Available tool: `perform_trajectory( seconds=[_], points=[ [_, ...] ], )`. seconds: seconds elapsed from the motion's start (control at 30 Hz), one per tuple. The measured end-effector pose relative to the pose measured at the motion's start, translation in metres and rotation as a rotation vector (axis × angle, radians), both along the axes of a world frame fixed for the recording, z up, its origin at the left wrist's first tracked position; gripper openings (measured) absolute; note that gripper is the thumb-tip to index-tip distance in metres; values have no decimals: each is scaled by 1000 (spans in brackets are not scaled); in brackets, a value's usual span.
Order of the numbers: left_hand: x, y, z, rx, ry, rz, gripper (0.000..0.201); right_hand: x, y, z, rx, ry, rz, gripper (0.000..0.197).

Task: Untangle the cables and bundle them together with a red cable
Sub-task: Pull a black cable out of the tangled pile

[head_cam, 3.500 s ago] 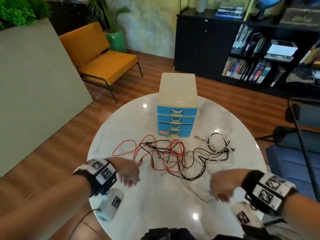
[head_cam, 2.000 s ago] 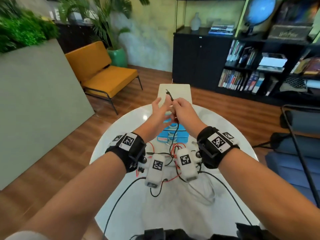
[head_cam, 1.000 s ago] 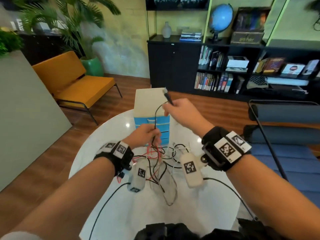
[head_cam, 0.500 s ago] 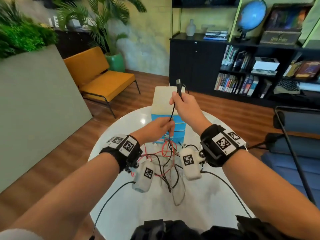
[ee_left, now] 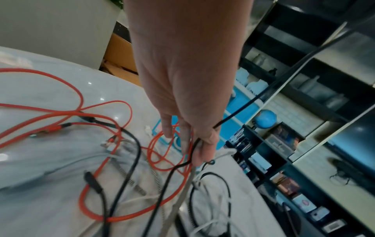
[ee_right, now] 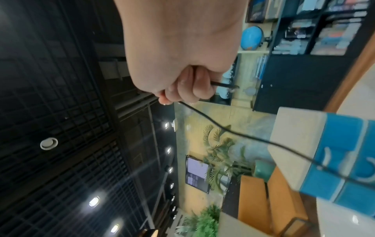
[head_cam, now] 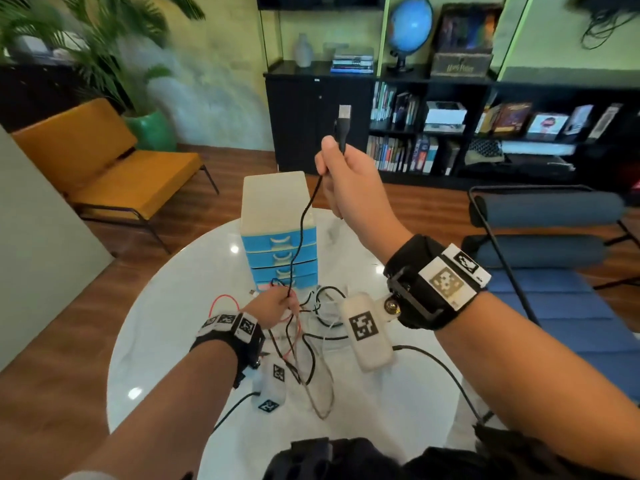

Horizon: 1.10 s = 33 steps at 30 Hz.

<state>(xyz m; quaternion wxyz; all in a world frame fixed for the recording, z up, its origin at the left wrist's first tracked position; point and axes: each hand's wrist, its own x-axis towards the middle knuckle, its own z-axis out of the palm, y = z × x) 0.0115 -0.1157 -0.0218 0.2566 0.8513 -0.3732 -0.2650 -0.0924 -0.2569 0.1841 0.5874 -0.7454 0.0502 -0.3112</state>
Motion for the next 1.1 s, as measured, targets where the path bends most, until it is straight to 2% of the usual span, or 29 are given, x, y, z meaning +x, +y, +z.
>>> perform_trajectory(
  seconds=[0.07, 0.13, 0.27, 0.3, 0.37, 0.47, 0.57, 0.63, 0.77, 0.87, 1.0, 1.1],
  points=[
    [11, -4, 9, -44, -40, -6, 35, 3, -5, -9, -110, 73, -58, 41],
    [21, -7, 22, -81, -49, 32, 30, 5, -9, -22, -203, 213, -78, 39],
    [28, -17, 67, -225, -22, 87, 26, 14, -5, -56, -316, 524, -24, 38],
    [26, -18, 80, -231, -51, 95, 24, 18, -3, -64, -338, 565, -25, 40],
    [22, -19, 101, -204, -213, 75, 16, 26, 2, -76, -360, 587, -53, 41],
    [19, -11, 119, -145, -418, 82, 17, 38, 10, -80, -354, 524, -62, 37],
    [26, 2, 115, -117, -379, 94, 21, 44, 19, -78, -468, 414, -34, 28],
    [23, 6, 113, -130, -351, 115, 26, 45, 22, -78, -515, 357, -23, 29],
    [19, 1, 97, -63, -383, 201, 37, 43, 22, -83, -514, 299, -36, 17],
    [17, -4, 85, -82, -395, 193, 36, 40, 14, -85, -468, 275, -67, 18],
    [12, -19, 80, -128, -386, 90, 33, 31, -1, -83, -386, 236, -137, 22],
    [8, -15, 66, 54, -323, 13, 32, 22, -13, -58, -220, 109, -218, 22]
  ],
)
